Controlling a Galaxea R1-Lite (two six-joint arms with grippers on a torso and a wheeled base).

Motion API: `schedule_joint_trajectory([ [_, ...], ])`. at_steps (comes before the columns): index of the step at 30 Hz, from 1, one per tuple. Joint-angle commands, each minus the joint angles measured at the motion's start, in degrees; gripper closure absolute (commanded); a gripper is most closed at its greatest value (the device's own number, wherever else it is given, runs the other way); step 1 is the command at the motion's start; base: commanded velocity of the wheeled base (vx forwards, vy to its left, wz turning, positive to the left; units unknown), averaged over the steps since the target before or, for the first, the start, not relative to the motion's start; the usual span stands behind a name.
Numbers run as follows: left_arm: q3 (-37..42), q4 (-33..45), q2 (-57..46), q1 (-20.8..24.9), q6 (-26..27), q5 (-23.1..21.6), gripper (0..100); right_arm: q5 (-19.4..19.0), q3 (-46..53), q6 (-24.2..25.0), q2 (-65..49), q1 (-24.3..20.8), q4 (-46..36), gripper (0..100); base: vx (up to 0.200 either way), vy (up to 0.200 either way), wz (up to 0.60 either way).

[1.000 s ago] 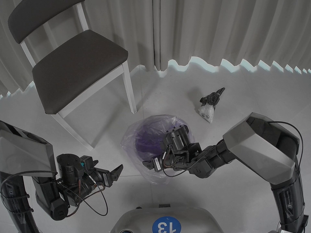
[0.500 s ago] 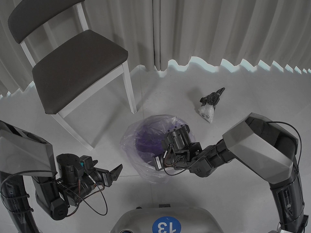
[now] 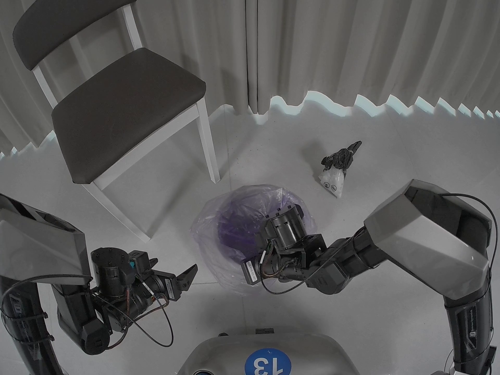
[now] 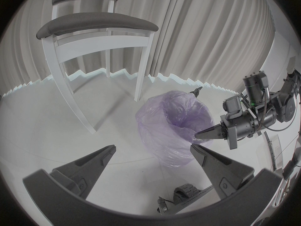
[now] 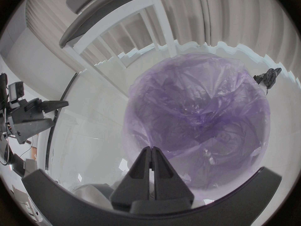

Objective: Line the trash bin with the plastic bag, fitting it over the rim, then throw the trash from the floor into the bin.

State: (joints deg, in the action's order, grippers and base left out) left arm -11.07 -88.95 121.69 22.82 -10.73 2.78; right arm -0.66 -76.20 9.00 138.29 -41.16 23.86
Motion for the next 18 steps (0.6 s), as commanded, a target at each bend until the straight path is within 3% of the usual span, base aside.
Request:
schedule_joint_trajectory([
  [1,0.0,-1.0,0.1,0.0,-0.1,0.0,0,0.0,2.0,0.0,-1.4,-1.8,0.4,100,0.0,0.0,0.0],
  [18,-0.1,-1.0,0.5,-0.1,-0.1,0.2,0,0.0,4.6,-0.3,2.1,-4.6,1.8,100,0.0,0.0,0.0],
])
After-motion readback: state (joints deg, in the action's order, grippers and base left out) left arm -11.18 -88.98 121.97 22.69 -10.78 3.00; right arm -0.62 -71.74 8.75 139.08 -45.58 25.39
